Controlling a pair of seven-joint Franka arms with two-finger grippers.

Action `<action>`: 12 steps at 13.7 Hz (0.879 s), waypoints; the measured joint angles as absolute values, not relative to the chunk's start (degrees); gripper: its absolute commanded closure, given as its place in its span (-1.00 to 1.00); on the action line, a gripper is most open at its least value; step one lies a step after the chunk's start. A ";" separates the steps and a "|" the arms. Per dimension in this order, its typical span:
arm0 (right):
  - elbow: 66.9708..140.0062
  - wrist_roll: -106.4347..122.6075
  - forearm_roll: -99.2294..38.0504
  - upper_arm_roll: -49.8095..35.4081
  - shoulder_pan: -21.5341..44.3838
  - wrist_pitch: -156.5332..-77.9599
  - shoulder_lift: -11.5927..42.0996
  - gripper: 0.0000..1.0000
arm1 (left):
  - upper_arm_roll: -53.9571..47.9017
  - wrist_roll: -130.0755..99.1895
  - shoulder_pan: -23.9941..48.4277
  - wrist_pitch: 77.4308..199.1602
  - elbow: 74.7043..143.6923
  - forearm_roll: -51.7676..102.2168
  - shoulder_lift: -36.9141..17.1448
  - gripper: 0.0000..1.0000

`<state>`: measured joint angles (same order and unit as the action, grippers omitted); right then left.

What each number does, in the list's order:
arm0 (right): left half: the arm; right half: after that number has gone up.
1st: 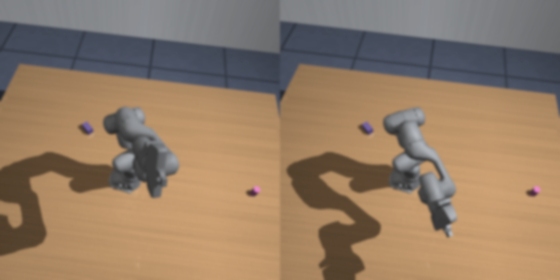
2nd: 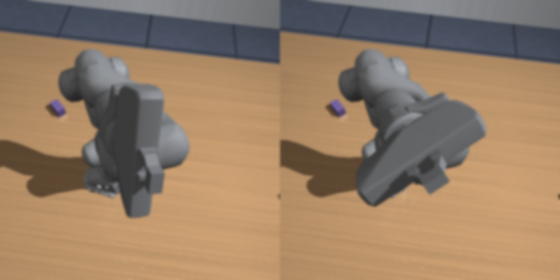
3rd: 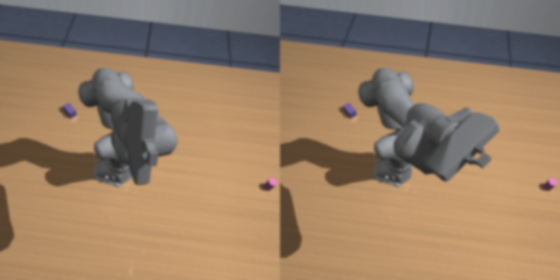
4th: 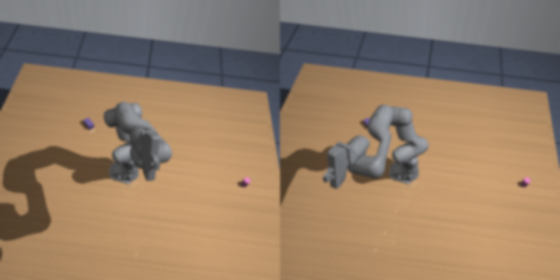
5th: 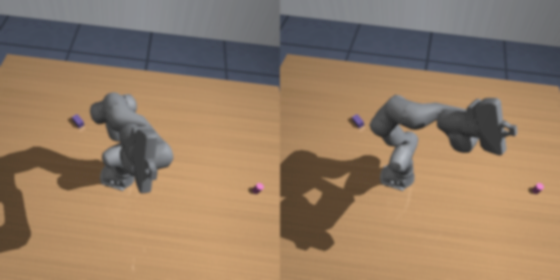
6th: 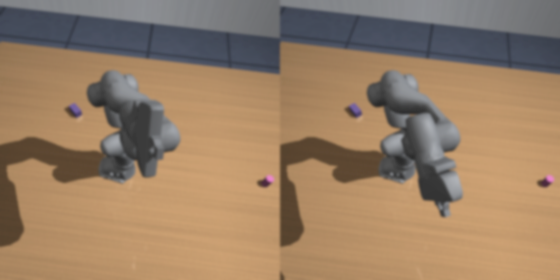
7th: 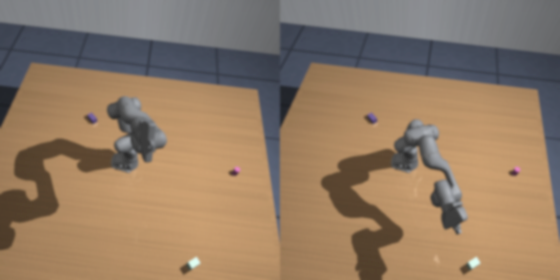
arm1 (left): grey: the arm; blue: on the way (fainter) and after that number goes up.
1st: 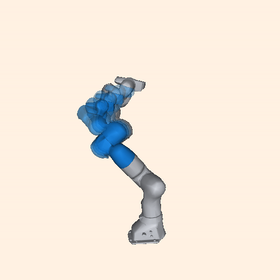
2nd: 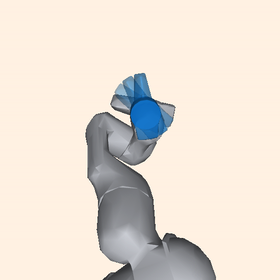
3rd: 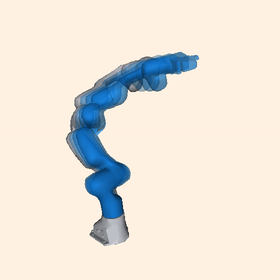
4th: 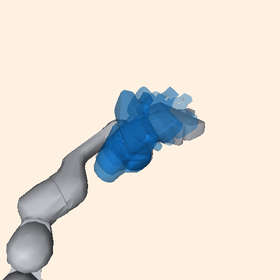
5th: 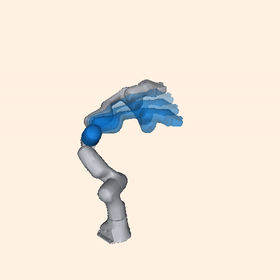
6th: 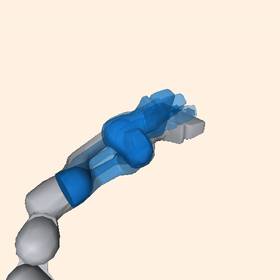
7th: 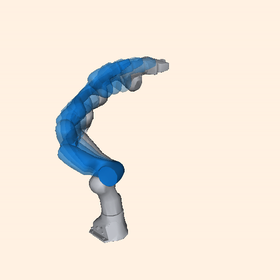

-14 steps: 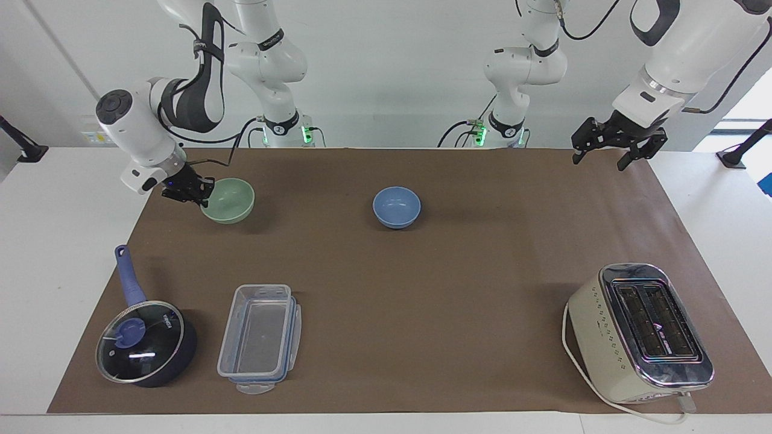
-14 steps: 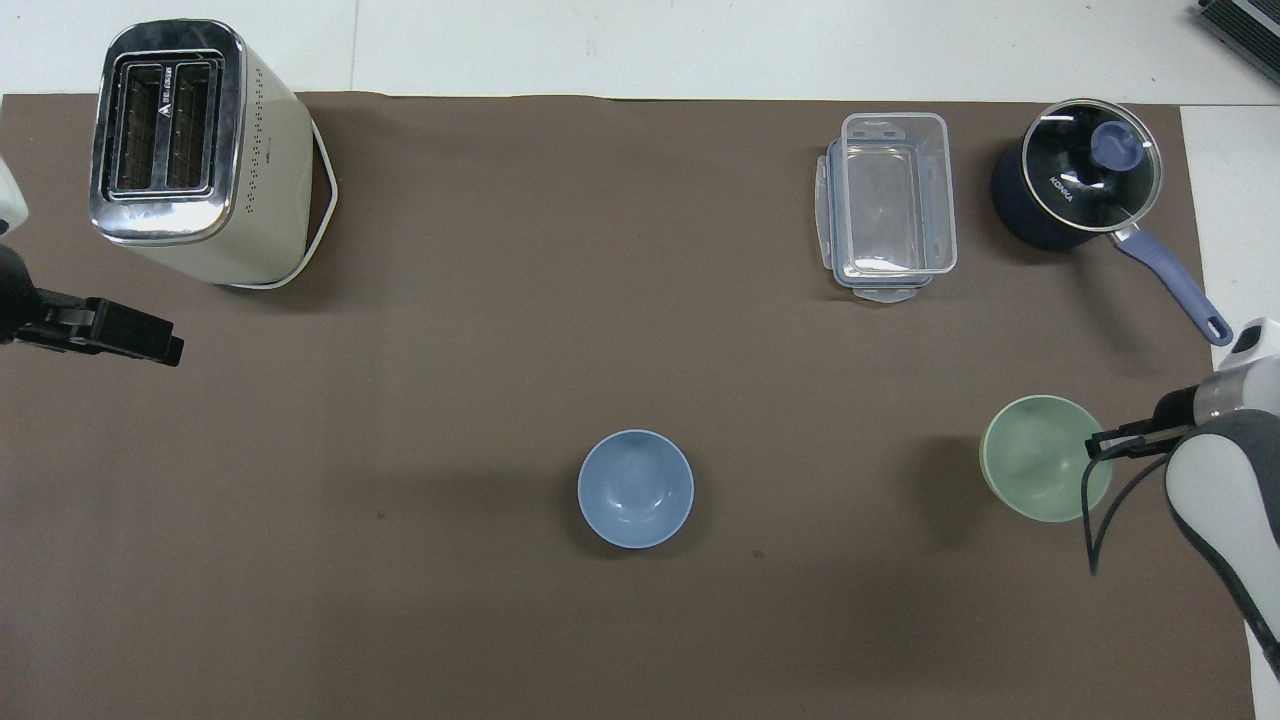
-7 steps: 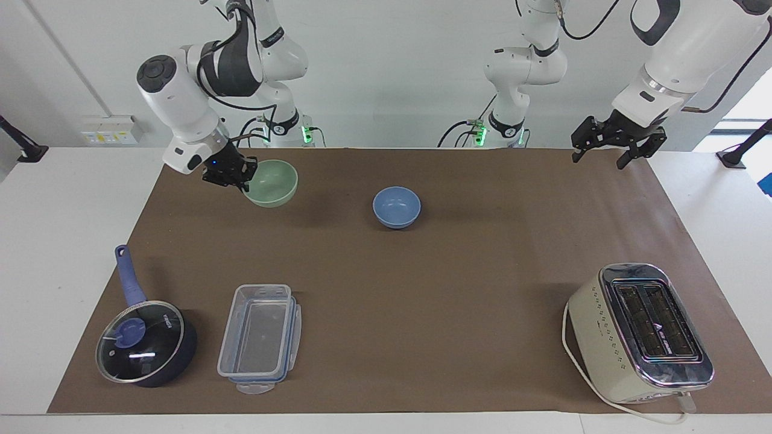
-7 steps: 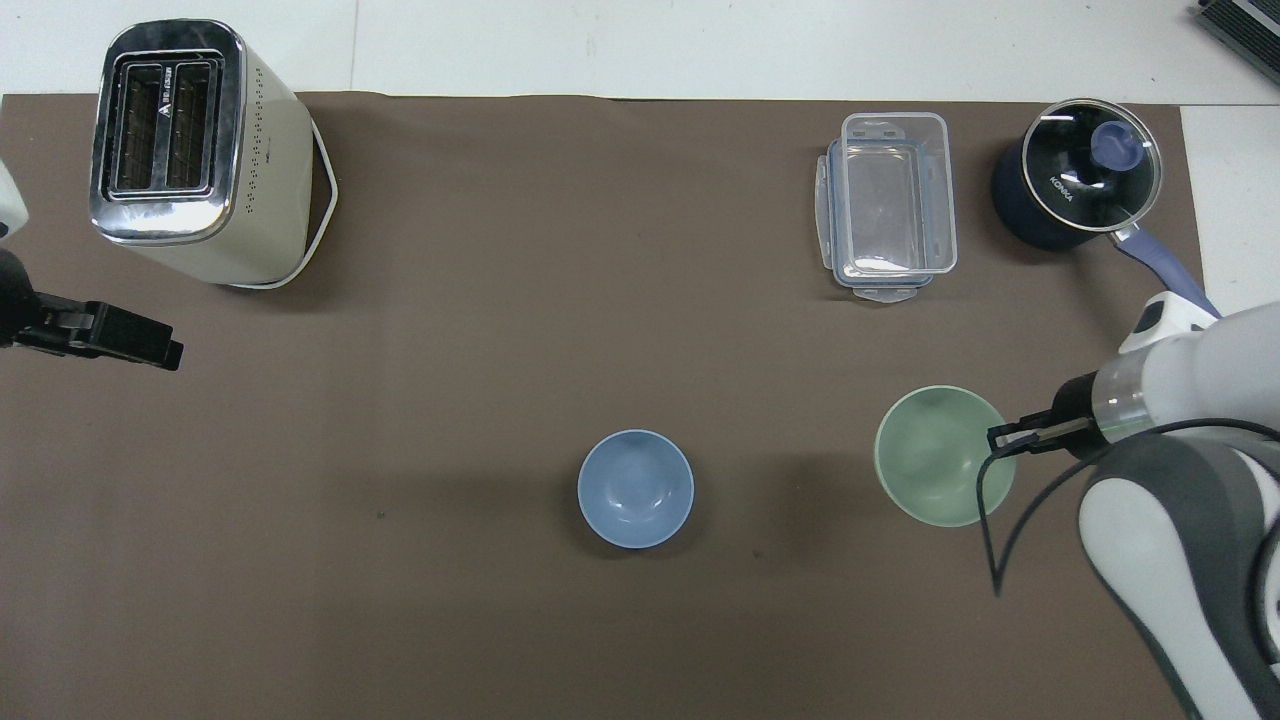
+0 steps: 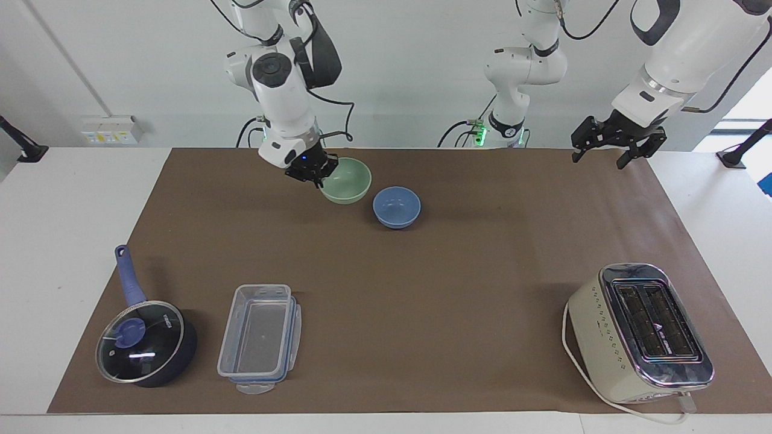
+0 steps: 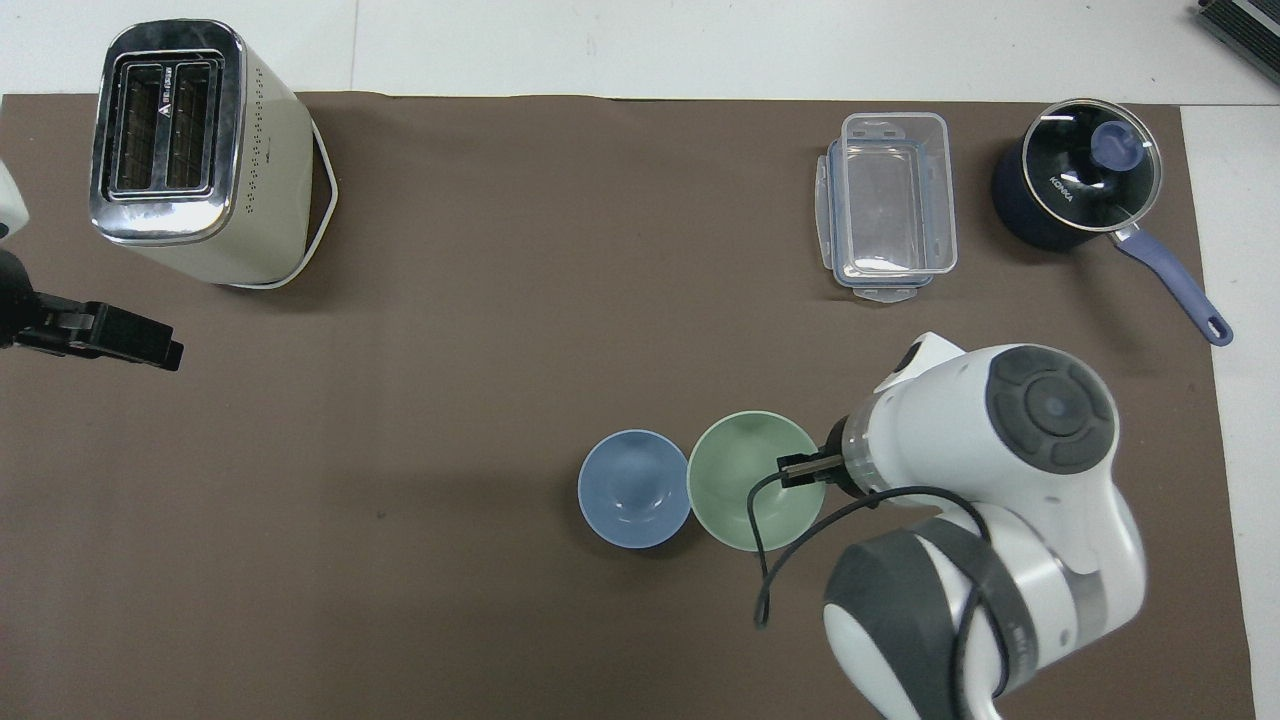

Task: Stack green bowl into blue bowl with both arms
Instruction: 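Carry the green bowl with the right gripper over the blue bowl, then lower the green bowl into the blue bowl and open the right gripper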

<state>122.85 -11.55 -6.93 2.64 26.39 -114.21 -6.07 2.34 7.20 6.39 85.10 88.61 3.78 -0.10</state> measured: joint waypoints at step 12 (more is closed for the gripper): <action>124.67 -14.61 -10.26 2.93 34.86 -126.19 1.92 1.00 | 2.28 7.22 6.39 85.10 88.61 3.78 -0.10 -1.00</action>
<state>124.67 -14.61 -10.26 2.93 34.86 -126.19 1.92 2.28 7.22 6.39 85.10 88.61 3.78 -0.10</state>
